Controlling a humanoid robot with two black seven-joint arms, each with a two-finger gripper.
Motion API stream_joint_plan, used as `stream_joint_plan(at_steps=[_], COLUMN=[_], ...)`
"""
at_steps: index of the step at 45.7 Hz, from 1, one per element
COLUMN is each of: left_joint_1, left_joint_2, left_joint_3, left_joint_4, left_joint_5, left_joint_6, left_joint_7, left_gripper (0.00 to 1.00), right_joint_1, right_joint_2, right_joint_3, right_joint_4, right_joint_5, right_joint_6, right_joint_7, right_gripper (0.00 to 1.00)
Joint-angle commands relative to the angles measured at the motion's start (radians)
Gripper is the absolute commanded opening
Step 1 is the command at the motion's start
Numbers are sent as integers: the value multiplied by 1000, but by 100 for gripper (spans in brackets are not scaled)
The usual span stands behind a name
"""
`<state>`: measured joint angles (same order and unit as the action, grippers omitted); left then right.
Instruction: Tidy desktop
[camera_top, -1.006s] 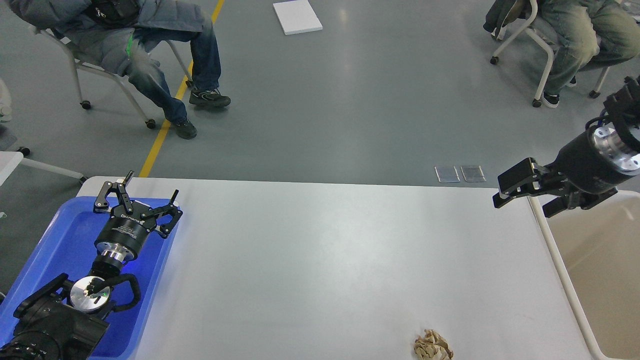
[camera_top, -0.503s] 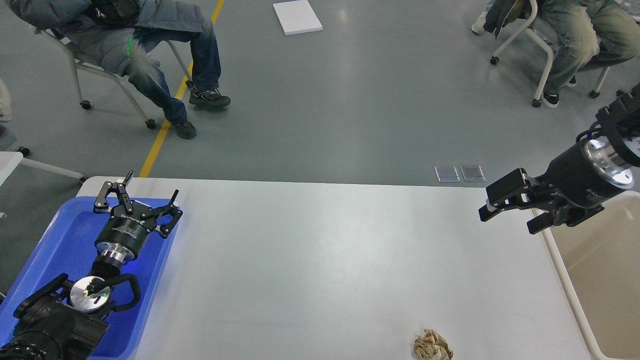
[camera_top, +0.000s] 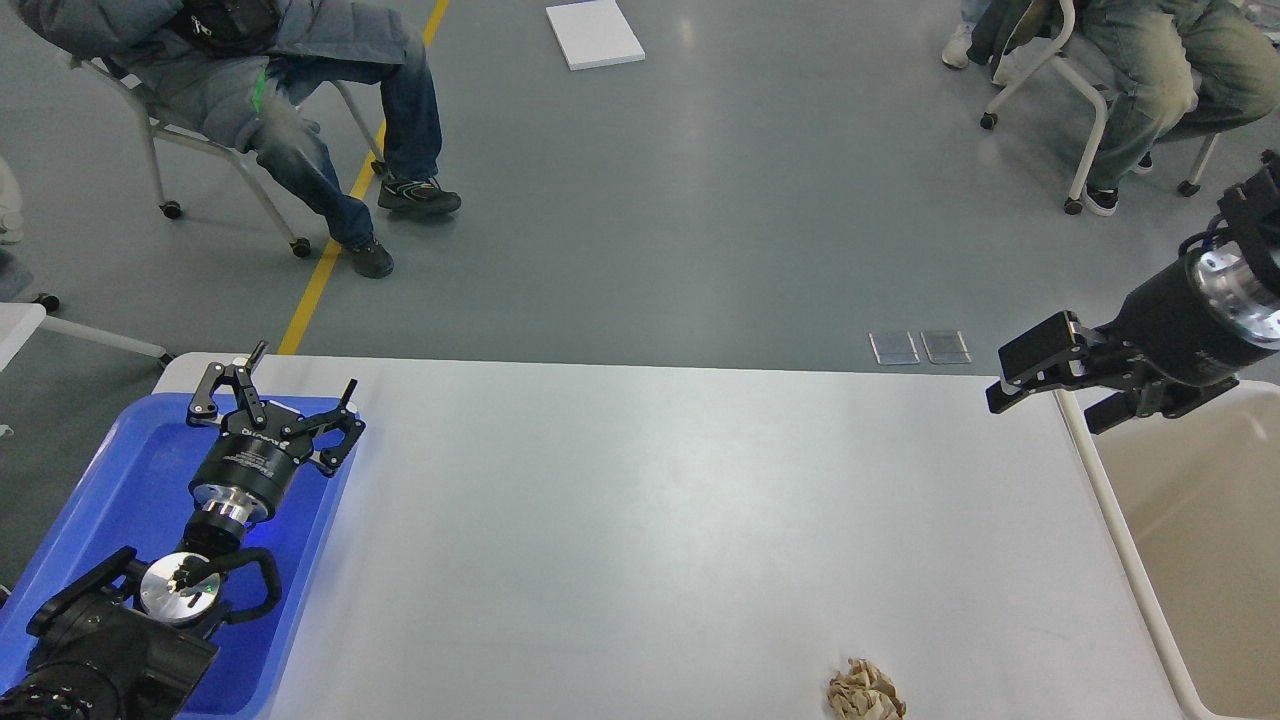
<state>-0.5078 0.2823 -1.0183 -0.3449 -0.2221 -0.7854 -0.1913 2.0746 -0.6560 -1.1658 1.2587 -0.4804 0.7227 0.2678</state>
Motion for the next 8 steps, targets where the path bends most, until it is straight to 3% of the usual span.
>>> stream_joint_plan(at_steps=[1,8], left_joint_1=[0,0], left_joint_2=[0,0], left_joint_3=[0,0], left_joint_4=[0,0], left_joint_5=[0,0], left_joint_6=[0,0], left_joint_7=[1,0], left_gripper=[100,100], right_joint_1=[-8,-10], right_joint_2=[-1,-5], right_joint_3=[-2,3], right_joint_4=[-18,-16], right_joint_5=[-15,-14], right_joint_6=[-6,-6], right_joint_7=[-1,1], right_gripper=[100,100])
